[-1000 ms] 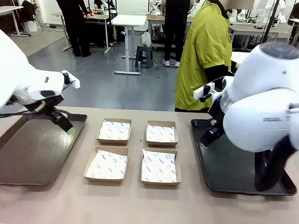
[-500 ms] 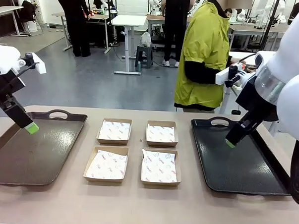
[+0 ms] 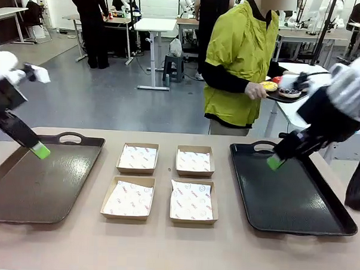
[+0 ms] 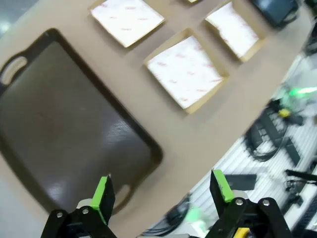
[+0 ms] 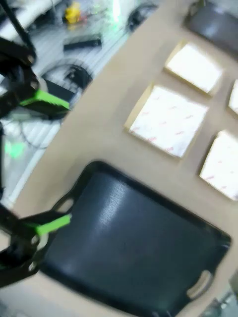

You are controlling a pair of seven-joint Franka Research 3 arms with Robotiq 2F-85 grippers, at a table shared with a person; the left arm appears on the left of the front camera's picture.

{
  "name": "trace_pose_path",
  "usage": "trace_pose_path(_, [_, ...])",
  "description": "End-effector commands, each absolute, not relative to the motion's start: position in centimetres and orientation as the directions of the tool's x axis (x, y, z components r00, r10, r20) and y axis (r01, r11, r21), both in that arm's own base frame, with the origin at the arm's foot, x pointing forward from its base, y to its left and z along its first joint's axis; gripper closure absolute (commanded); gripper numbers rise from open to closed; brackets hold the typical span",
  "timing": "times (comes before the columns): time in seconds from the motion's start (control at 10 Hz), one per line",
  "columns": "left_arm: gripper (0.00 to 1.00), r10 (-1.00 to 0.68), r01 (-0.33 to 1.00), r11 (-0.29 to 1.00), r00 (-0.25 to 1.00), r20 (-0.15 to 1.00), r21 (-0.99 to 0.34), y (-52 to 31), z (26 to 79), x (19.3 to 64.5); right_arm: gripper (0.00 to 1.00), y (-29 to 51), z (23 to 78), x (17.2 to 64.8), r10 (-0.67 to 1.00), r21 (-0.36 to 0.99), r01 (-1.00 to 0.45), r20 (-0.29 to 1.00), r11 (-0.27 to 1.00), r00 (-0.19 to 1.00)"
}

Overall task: Individually package the donuts and arrange them on the tray.
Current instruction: Pick up one Paper togo box.

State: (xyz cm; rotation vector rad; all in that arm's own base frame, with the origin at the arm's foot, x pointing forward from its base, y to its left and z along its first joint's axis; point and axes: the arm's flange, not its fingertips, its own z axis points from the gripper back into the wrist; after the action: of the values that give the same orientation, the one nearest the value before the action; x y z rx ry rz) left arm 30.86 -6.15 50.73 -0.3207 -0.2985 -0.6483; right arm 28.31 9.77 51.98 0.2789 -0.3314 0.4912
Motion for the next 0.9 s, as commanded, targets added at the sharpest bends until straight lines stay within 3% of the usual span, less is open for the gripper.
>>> trace_pose_path(0.0, [0.0,-0.224,0.417,0.607,0.907,0.357,-0.676,-0.8,50.8,32.7,0.0,3.6,49.2,28.0,-0.074,0.729,-0.283,0.415,0.623,0.907])
trace_pose_path(0.3, [0.0,-0.005,0.214,0.235,0.976,0.219,-0.948,4.6,46.9,34.8,0.0,-3.4,45.2,28.1,-0.27,0.906,-0.18,0.296,0.383,0.916])
trace_pose_path(0.8, [0.0,0.128,0.078,0.101,0.988,0.091,-0.992,12.8,42.8,33.3,0.0,-10.3,41.9,26.0,-0.245,0.927,-0.102,0.2,0.36,0.949])
